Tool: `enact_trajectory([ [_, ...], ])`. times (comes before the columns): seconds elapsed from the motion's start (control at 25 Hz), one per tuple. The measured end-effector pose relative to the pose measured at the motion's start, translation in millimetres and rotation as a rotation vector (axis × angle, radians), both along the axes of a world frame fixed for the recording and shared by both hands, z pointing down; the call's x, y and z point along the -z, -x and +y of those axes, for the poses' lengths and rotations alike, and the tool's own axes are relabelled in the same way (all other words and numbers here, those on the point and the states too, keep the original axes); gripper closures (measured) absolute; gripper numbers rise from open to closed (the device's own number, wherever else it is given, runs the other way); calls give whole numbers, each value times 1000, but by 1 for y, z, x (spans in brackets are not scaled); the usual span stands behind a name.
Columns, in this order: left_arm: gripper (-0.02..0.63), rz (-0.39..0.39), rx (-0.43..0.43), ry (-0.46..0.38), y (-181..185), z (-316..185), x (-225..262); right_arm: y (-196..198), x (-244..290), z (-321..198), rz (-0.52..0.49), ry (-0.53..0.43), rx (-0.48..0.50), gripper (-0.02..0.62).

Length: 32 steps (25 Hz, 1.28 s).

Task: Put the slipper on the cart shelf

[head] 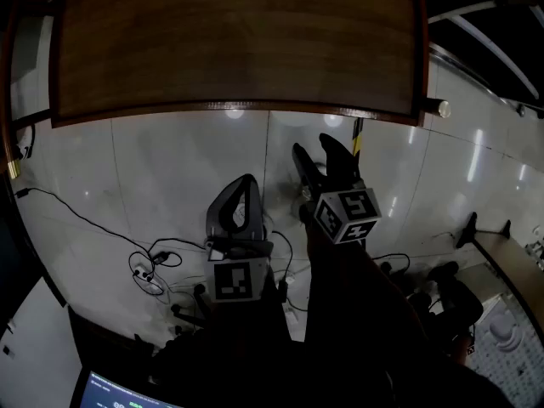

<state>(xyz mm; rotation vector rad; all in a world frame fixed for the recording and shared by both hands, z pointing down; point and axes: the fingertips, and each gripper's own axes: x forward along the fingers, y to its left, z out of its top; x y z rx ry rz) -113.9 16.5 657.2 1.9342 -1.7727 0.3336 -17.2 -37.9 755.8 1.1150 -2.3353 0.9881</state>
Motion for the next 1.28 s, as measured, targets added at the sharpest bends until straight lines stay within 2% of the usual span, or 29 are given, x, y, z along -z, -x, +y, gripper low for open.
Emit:
enact_trajectory([
  [0.24, 591, -10, 18, 16, 3, 0, -3, 6, -27, -23, -249, 214, -170, 334],
  [0.4, 591, -14, 0, 7, -1, -1, -2, 14, -34, -34, -315, 259, -198, 334],
  [0.76, 591, -24, -19, 28, 4, 7, -1, 28, -54, -53, -547, 425, -382, 336],
  [0.88, 591, -28, -21, 31, 7, 9, -2, 28, -56, -60, -583, 442, -413, 383],
  [0.96, 591, -29, -21, 37, 7, 10, -3, 29, -53, -62, -582, 437, -406, 488],
  [1.0, 591, -27, -19, 42, 7, 11, -3, 29, -52, -62, -580, 434, -399, 513],
  [1.28, 591, -30, -8, 34, 12, 19, 5, 31, -38, -49, -581, 403, -372, 537],
])
